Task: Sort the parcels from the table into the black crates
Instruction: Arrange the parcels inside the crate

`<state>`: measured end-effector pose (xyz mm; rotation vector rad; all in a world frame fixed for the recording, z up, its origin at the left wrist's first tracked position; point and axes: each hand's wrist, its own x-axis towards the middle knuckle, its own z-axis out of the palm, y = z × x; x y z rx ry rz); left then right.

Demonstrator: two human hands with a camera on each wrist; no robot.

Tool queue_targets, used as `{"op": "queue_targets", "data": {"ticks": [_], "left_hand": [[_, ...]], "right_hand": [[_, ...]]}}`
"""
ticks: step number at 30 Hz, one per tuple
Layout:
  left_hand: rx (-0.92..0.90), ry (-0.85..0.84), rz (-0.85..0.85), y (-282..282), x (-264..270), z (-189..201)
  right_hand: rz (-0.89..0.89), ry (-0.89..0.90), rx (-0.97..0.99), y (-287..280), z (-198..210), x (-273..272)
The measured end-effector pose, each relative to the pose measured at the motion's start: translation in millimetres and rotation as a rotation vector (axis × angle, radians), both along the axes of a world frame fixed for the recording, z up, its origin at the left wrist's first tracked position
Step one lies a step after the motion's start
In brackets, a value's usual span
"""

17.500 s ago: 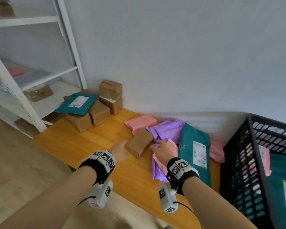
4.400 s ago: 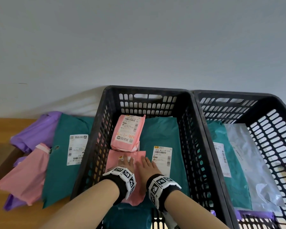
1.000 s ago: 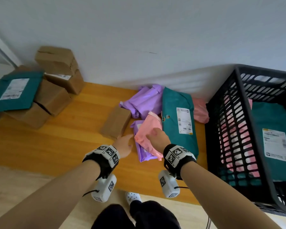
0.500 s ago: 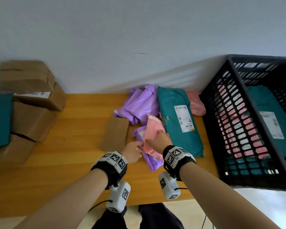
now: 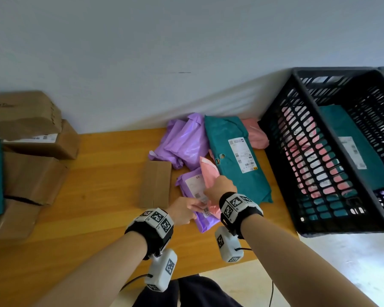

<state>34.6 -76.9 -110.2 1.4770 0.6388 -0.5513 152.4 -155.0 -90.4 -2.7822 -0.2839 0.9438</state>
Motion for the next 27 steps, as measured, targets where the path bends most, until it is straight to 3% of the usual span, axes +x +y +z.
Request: {"op": "queue_targets", "data": {"ticks": [7,19,24,27], "left_hand": [[0.208,-0.05,-0.046,-7,15,3],[0.339,-0.072,-0.056,-17,49,29],[0.603,-0.215,-0.215,-10,64,32],[0.711,-0.254,-0.049,-3,76,49]], "right_hand": [[0.054,-0.119,-0.026,-15,21,1],[-0.029,-0.186,0.118,-49,57,18],[0.008,-0.205,0.202,-64,84,27],[0.082,-0.238,0.233,-62,94,33]]}}
